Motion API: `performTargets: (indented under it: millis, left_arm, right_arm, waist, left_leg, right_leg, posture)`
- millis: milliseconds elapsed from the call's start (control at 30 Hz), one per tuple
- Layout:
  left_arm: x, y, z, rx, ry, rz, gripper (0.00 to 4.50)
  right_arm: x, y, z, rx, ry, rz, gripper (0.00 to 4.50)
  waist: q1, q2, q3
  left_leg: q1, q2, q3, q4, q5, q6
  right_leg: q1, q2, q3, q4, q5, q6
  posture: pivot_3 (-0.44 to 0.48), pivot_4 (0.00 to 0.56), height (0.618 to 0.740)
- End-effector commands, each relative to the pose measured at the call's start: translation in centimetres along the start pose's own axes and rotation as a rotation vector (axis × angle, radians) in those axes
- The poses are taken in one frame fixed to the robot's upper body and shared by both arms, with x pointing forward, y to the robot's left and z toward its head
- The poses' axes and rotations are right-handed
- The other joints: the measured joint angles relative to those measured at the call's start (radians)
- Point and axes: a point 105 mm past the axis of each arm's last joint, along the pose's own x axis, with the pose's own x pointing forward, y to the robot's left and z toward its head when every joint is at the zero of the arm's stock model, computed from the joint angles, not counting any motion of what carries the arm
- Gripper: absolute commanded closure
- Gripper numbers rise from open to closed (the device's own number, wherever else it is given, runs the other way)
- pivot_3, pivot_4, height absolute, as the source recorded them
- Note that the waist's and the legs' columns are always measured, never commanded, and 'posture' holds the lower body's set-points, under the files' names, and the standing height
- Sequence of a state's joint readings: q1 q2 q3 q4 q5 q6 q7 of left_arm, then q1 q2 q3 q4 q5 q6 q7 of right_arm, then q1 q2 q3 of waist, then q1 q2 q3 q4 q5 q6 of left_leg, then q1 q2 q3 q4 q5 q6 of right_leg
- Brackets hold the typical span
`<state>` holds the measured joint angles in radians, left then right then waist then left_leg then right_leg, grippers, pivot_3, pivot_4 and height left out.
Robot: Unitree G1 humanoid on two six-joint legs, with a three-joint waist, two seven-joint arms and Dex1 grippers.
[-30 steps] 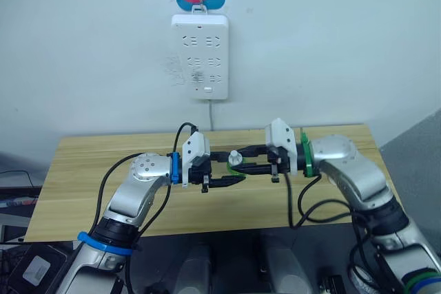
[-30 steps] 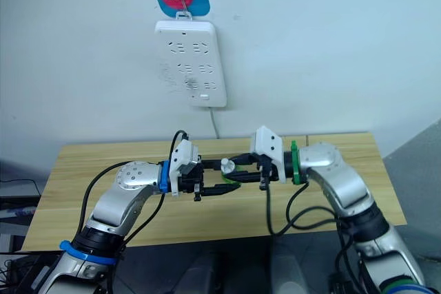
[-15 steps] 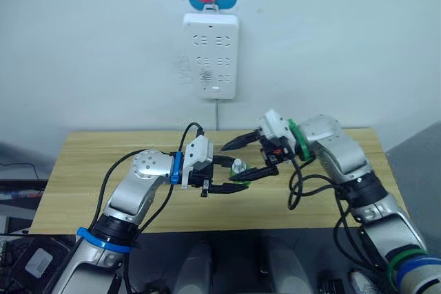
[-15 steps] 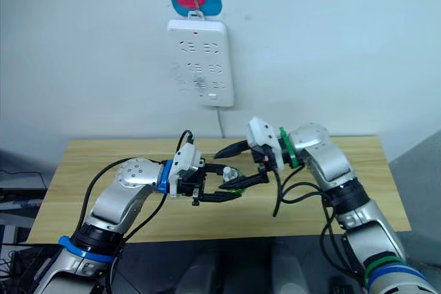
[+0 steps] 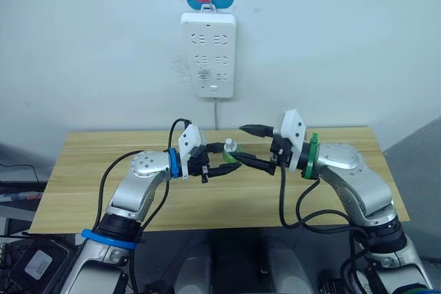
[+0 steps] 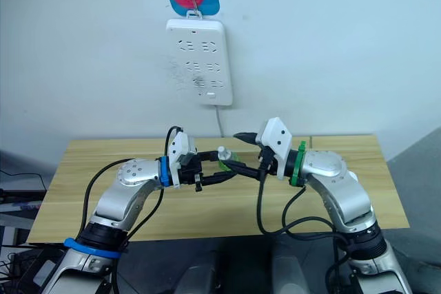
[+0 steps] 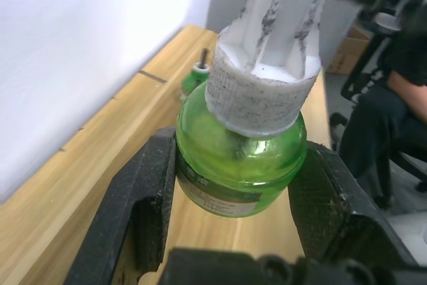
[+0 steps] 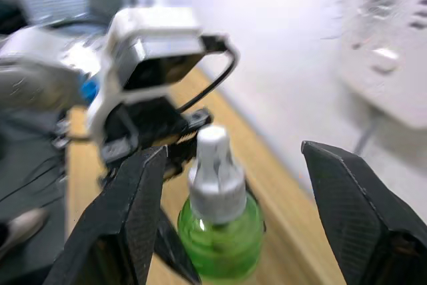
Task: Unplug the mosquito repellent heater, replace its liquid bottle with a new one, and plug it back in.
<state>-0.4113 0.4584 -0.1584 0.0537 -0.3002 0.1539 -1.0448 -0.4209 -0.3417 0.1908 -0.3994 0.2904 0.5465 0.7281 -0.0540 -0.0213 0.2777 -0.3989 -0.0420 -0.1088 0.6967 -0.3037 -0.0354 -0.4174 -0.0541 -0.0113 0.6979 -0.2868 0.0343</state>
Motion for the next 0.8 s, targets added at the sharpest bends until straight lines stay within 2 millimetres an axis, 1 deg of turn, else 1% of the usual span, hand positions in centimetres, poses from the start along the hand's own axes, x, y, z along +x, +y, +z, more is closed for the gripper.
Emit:
performTargets:
  millis: [33, 233, 367, 433, 533, 600, 667, 700, 800]
  left_arm:
    - [0.4, 0.4, 1.3, 0.017, -0.036, 0.009, 2.29]
    - [0.5, 0.2, 1.5, 0.019, -0.04, -0.009, 2.29]
    - [0.6, 0.2, 1.6, 0.005, -0.047, -0.004, 2.29]
    - [0.6, 0.0, 1.5, 0.004, -0.047, -0.005, 2.29]
    - [0.6, -0.2, 1.5, 0.008, -0.045, -0.012, 2.29]
    - [0.6, -0.3, 1.4, 0.011, -0.042, -0.018, 2.29]
    - [0.5, -0.4, 1.3, 0.007, -0.042, -0.018, 2.29]
    - [0.5, -0.5, 1.3, 0.005, -0.042, -0.019, 2.29]
    - [0.4, -1.1, 1.2, 0.0, -0.041, -0.04, 2.29]
  right_arm:
    - [0.3, 0.3, 0.3, -0.015, -0.006, -0.035, 1.15]
    - [0.7, 0.5, -0.7, 0.029, 0.014, -0.046, 1.15]
    - [1.0, 0.2, -0.6, 0.05, -0.002, -0.063, 1.15]
    - [1.0, 0.4, -0.7, 0.043, 0.003, -0.051, 1.15]
    - [0.9, 0.5, -0.8, 0.041, 0.003, -0.037, 1.74]
    - [0.9, 0.7, -0.8, 0.045, 0.001, -0.02, 2.42]
    - [0.8, 1.0, -0.8, 0.045, 0.001, 0.003, 3.21]
    - [0.7, 1.2, -0.7, 0.046, -0.005, 0.013, 3.43]
    - [0.7, 1.9, -0.2, 0.039, -0.025, 0.067, 3.43]
  waist:
    - [0.0, 0.0, 0.0]
    - [-0.005, 0.0, 0.0]
    - [-0.005, 0.0, 0.0]
    - [-0.005, 0.0, 0.0]
    - [-0.004, 0.0, 0.0]
    - [-0.005, 0.0, 0.0]
    - [-0.005, 0.0, 0.0]
    - [-0.004, 0.0, 0.0]
    - [-0.004, 0.0, 0.0]
  left_leg:
    - [0.0, 0.0, 0.0, 0.0, 0.0, 0.0]
    - [0.0, 0.0, 0.001, -0.001, 0.0, 0.0]
    - [0.0, 0.0, 0.001, -0.001, 0.0, 0.0]
    - [0.0, 0.0, 0.001, -0.001, 0.0, 0.0]
    - [0.0, 0.0, 0.001, -0.001, 0.0, 0.0]
    - [0.0, 0.0, 0.001, -0.001, 0.0, 0.0]
    - [0.0, 0.0, 0.001, -0.001, 0.0, 0.0]
    - [0.0, 0.0, 0.001, -0.001, 0.0, 0.0]
    - [0.0, 0.0, 0.001, -0.001, 0.0, 0.0]
  right_leg:
    - [0.0, 0.0, 0.0, 0.0, 0.0, 0.0]
    - [-0.001, 0.0, 0.0, 0.0, 0.0, 0.0]
    - [-0.001, 0.0, 0.0, 0.001, 0.0, 0.0]
    - [-0.001, 0.0, 0.0, 0.001, 0.0, 0.0]
    - [-0.001, 0.0, 0.0, 0.001, 0.0, 0.0]
    - [-0.001, 0.0, 0.0, 0.001, 0.0, 0.0]
    - [-0.001, 0.0, 0.0, 0.001, 0.0, 0.0]
    - [-0.001, 0.0, 0.0, 0.001, 0.0, 0.0]
    - [-0.001, 0.0, 0.0, 0.001, 0.0, 0.0]
  posture:
    - [-0.097, 0.227, 0.74]
    - [-0.095, 0.228, 0.74]
    - [-0.091, 0.23, 0.74]
    - [-0.09, 0.23, 0.74]
    - [-0.087, 0.232, 0.74]
    - [-0.084, 0.232, 0.74]
    - [-0.082, 0.232, 0.74]
    - [-0.08, 0.232, 0.74]
    - [-0.076, 0.232, 0.74]
